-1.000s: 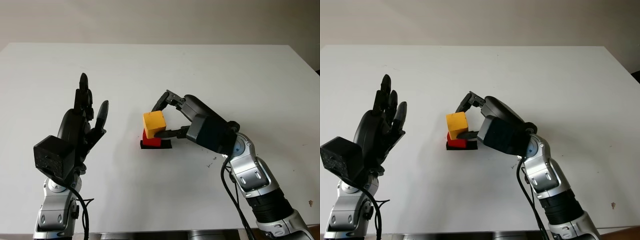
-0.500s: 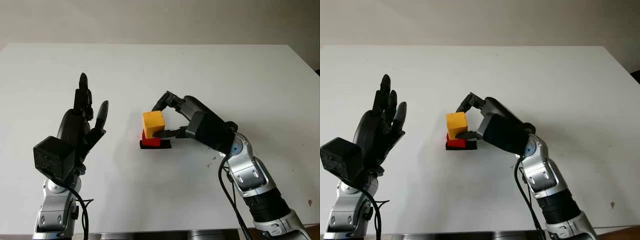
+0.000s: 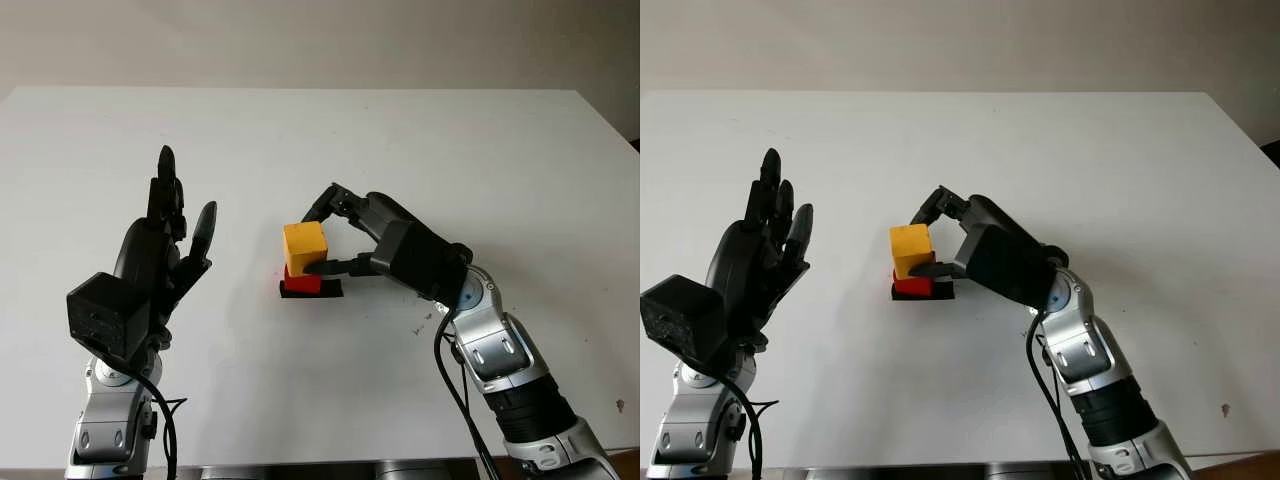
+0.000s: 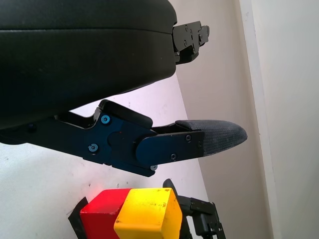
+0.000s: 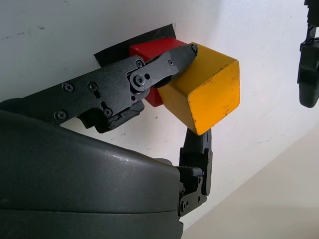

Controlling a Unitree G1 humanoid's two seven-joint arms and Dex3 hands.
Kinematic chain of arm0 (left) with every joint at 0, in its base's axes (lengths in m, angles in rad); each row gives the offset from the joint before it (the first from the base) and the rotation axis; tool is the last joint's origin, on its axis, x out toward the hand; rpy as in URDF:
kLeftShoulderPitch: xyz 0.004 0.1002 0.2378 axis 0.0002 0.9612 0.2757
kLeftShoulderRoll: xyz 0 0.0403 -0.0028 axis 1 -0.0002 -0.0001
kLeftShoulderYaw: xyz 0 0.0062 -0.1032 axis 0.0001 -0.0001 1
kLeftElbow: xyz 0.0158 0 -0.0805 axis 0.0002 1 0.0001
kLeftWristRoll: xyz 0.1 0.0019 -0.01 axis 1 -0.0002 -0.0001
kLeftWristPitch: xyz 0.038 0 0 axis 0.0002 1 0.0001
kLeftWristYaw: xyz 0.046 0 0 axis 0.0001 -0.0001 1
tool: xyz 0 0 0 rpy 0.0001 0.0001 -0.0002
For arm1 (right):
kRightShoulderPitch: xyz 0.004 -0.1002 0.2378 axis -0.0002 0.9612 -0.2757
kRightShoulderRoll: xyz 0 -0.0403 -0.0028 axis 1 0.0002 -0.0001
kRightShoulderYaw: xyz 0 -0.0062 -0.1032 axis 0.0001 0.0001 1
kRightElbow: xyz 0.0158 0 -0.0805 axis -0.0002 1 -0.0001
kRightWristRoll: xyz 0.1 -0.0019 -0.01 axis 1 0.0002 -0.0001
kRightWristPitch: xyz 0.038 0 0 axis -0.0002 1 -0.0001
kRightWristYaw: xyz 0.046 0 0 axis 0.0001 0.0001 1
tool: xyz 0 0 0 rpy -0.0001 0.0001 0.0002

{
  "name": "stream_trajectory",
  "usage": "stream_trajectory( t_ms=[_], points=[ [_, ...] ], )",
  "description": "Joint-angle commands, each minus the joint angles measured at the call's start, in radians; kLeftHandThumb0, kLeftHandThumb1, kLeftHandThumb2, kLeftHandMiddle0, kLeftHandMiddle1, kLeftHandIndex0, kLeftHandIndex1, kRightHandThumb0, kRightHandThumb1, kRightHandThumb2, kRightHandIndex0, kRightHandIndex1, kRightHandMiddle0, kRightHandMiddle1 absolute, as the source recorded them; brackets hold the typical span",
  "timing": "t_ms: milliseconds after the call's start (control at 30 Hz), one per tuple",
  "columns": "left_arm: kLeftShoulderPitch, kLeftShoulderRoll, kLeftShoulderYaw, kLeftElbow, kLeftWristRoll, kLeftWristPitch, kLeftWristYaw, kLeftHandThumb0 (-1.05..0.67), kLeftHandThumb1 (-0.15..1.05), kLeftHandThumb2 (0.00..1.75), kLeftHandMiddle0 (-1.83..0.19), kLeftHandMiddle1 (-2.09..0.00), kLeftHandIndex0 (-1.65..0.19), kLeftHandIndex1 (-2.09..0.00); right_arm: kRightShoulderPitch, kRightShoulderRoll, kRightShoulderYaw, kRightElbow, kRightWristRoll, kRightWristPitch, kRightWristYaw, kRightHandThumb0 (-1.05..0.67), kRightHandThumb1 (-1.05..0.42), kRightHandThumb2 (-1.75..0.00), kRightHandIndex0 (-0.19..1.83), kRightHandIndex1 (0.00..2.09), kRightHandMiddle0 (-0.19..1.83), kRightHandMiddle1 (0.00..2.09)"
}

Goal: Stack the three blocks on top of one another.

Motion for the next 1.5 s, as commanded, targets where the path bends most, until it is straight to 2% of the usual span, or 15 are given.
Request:
stream_trajectory(
  t_ms=[0, 833, 933, 1000, 1067, 1167, 1267, 1467],
  points=[
    [0.007, 0.005, 0.001, -0.016, 0.002, -0.003, 0.001, -0.77, 1.05, 0.53, 0.19, -0.05, 0.19, -0.04, -0.006, -0.001, 0.004, 0.014, -0.006, -0.005, -0.004, -0.38, -0.99, -0.05, 0.23, 0.05, 0.20, 1.58],
    [0.015, 0.005, 0.004, -0.024, 0.005, -0.005, 0.003, -0.76, 1.05, 0.52, 0.17, -0.06, 0.17, -0.06, -0.010, -0.010, 0.005, 0.041, -0.018, -0.034, 0.001, -0.37, -1.00, -0.05, 0.22, 0.05, 0.20, 1.45],
    [0.017, 0.007, 0.004, -0.027, 0.005, 0.000, 0.001, -0.76, 1.05, 0.52, 0.16, -0.06, 0.17, -0.06, -0.012, -0.018, -0.002, 0.040, 0.010, -0.022, 0.047, -0.41, -0.96, -0.05, 0.15, 0.03, 0.13, 1.11],
    [0.019, 0.008, 0.004, -0.029, 0.005, 0.001, 0.000, -0.76, 1.05, 0.52, 0.17, -0.05, 0.17, -0.05, -0.014, -0.033, 0.002, 0.036, 0.014, -0.025, 0.079, -0.51, -0.92, -0.05, 0.05, 0.03, 0.09, 0.65],
    [0.021, 0.008, 0.005, -0.029, 0.002, 0.000, -0.001, -0.76, 1.05, 0.52, 0.17, -0.05, 0.17, -0.06, -0.017, -0.053, 0.009, 0.040, 0.012, -0.054, 0.103, -0.61, -0.89, -0.05, -0.08, 0.01, 0.01, 0.33],
    [0.021, 0.007, 0.006, -0.029, -0.002, 0.002, -0.003, -0.76, 1.05, 0.51, 0.16, -0.06, 0.17, -0.06, -0.021, -0.078, 0.020, 0.038, 0.004, -0.076, 0.132, -0.74, -0.87, -0.05, -0.18, 0.00, -0.14, 0.14],
    [0.019, 0.009, 0.005, -0.026, 0.000, -0.002, -0.002, -0.76, 1.05, 0.52, 0.16, -0.05, 0.17, -0.06, -0.017, -0.092, 0.020, 0.028, 0.002, -0.093, 0.147, -0.80, -0.87, -0.05, -0.19, 0.00, -0.19, 0.02],
    [0.016, 0.012, 0.004, -0.021, 0.002, -0.005, -0.001, -0.76, 1.05, 0.53, 0.16, -0.06, 0.16, -0.06, -0.009, -0.108, -0.005, 0.020, 0.037, -0.126, 0.170, -0.84, -0.87, -0.06, -0.19, 0.00, -0.19, 0.00]
  ],
)
